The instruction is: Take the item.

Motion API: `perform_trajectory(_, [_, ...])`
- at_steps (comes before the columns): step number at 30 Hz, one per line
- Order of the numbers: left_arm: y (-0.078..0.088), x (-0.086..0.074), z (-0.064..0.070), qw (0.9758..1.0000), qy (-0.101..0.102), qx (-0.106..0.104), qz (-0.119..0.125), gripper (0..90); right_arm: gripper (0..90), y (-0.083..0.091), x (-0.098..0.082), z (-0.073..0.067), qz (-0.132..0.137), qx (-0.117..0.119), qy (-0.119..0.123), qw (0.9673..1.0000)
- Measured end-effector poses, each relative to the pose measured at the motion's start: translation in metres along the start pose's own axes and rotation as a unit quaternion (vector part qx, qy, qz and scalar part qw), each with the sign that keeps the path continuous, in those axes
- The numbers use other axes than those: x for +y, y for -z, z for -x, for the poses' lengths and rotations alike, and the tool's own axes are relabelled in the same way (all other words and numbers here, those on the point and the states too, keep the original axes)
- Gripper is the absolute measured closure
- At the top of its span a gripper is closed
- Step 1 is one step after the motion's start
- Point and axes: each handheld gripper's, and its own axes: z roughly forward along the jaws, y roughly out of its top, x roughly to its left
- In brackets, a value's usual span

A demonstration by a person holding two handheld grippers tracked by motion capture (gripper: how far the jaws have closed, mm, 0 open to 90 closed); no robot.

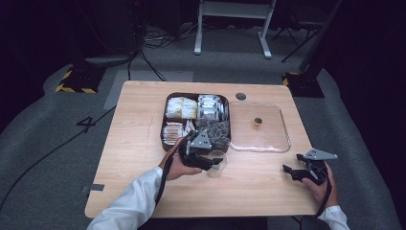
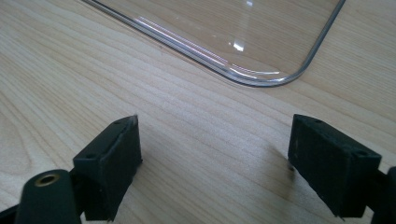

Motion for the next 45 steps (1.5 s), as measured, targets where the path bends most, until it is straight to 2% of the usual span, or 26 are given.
perform_trajectory(5, [0.002,0.001,-0.001,0.9999,0.007,0.012,-0.001,29.4,17.6,0.000,0.000,0.000,0.000,0.001,0.000,1.0000])
perform_trajectory(9, [0.006,0.002,-0.003,0.9996,0.017,0.023,0.004,22.7,17.6,0.000,0.000,0.000,0.000,0.001,-0.001,1.0000])
perform_trajectory(12, [0.013,0.004,-0.002,0.9995,0.010,0.028,0.011,19.5,17.6,0.000,0.000,0.001,-0.001,0.004,-0.003,1.0000])
perform_trajectory(17, [0.020,0.006,0.000,0.9989,0.009,0.041,0.018,19.6,17.6,0.000,0.000,0.001,-0.001,0.003,-0.002,1.0000])
perform_trajectory(19, [0.023,0.006,0.001,0.9986,-0.001,0.050,0.014,19.8,17.6,0.000,0.000,0.001,-0.001,0.004,-0.003,1.0000])
perform_trajectory(23, [0.028,0.005,0.000,0.9983,-0.005,0.058,0.009,18.4,17.6,0.000,0.000,0.001,-0.002,0.004,-0.004,1.0000])
perform_trajectory(27, [0.031,0.002,-0.002,0.9977,0.003,0.068,0.004,17.6,17.6,0.000,0.000,0.001,-0.002,0.005,-0.004,1.0000])
perform_trajectory(37, [0.044,-0.007,-0.003,0.9953,-0.020,0.092,-0.022,17.0,17.6,0.000,0.000,0.001,-0.001,0.004,-0.003,1.0000])
perform_trajectory(42, [0.050,-0.016,-0.004,0.9941,-0.022,0.100,-0.035,17.8,17.6,0.000,0.000,0.001,-0.001,0.004,-0.004,1.0000])
perform_trajectory(45, [0.053,-0.022,-0.004,0.9919,-0.033,0.111,-0.051,18.9,17.6,0.000,0.000,0.001,-0.002,0.005,-0.004,1.0000])
